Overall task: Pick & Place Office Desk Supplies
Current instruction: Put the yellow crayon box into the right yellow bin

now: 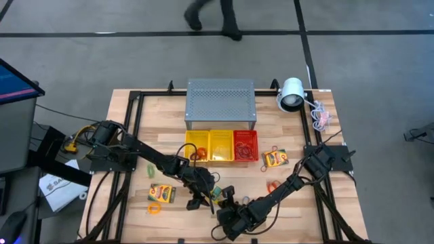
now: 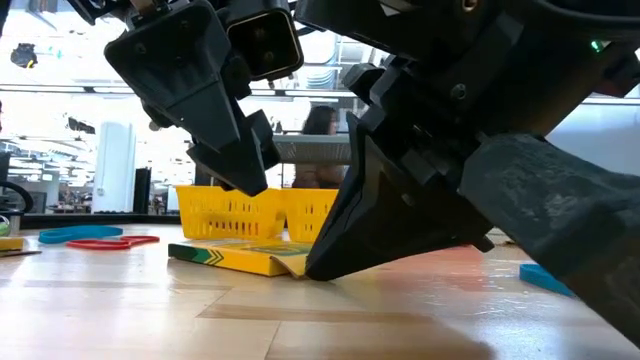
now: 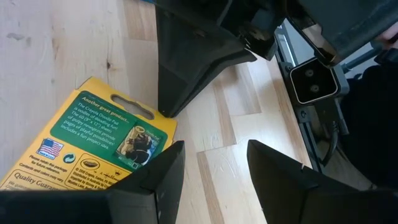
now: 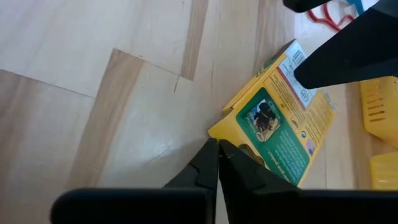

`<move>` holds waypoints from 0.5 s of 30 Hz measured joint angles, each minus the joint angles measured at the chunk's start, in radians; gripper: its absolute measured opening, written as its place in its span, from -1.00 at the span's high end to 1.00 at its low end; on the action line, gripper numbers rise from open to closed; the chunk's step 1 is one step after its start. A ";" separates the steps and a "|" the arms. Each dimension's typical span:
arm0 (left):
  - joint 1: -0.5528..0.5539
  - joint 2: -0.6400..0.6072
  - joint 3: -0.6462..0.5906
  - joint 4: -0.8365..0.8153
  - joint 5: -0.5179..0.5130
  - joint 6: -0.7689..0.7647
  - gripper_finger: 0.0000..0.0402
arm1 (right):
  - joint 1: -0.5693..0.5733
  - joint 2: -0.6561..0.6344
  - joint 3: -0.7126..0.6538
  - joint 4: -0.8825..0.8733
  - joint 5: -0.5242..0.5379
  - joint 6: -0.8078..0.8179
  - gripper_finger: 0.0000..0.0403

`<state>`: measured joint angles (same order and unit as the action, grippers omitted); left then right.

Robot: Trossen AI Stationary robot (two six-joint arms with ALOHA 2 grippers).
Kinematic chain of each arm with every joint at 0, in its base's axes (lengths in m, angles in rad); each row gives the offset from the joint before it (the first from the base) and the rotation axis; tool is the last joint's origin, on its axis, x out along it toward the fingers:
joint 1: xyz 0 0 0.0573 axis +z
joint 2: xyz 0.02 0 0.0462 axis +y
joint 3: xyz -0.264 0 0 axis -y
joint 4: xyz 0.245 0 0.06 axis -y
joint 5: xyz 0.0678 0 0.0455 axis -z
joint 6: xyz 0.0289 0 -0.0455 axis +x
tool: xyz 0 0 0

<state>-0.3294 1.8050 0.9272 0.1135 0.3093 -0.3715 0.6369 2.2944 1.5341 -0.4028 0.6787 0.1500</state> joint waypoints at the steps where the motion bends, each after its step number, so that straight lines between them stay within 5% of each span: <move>1: 0.000 0.000 0.000 0.000 0.000 -0.002 0.14 | -0.001 0.000 0.000 0.000 0.000 0.008 0.96; 15: -0.002 0.000 0.000 -0.029 0.029 -0.002 0.14 | 0.031 -0.089 -0.005 -0.034 0.096 0.014 0.99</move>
<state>-0.3315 1.8050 0.9268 0.0845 0.3382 -0.3731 0.6684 2.2049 1.5293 -0.4369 0.7751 0.1642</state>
